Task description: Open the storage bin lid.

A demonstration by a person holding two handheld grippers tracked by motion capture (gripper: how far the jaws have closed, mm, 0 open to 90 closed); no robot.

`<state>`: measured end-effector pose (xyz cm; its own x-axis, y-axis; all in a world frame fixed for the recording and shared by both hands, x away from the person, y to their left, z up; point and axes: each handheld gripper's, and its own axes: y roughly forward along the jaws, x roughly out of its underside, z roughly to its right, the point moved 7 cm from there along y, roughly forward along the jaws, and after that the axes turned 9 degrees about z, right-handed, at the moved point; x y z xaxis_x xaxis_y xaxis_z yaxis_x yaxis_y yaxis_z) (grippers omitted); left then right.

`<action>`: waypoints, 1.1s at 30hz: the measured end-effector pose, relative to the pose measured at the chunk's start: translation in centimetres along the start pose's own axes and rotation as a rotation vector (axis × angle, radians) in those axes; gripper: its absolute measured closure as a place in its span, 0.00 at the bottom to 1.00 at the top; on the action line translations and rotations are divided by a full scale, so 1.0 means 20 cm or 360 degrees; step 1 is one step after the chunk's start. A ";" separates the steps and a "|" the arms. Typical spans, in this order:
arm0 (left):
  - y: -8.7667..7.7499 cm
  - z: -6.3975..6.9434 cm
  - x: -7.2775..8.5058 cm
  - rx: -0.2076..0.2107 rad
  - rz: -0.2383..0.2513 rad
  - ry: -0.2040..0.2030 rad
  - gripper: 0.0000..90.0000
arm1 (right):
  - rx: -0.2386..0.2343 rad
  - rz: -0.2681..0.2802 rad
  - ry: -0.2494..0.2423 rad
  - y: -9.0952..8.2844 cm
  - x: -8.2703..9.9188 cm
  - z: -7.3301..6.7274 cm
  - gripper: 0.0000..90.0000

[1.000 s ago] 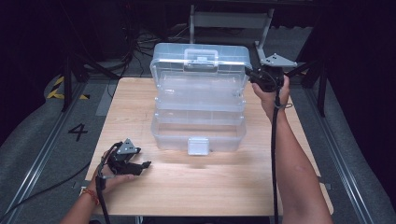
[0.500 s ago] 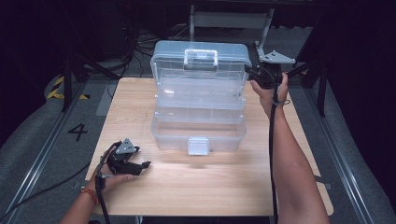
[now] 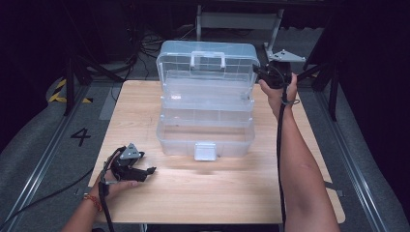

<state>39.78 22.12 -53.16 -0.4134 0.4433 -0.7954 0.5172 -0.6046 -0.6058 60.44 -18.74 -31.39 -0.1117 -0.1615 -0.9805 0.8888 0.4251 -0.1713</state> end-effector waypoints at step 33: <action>0.00 -0.01 0.00 -0.0003 0.0004 0.0020 0.25 | -0.0042 -0.0058 0.0043 0.11 -0.01 0.07 0.86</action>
<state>39.89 22.19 -53.17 -0.4029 0.4499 -0.7970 0.5198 -0.6043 -0.6039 63.08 -18.88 -31.38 -0.1559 -0.1531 -0.9758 0.8720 0.4427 -0.2088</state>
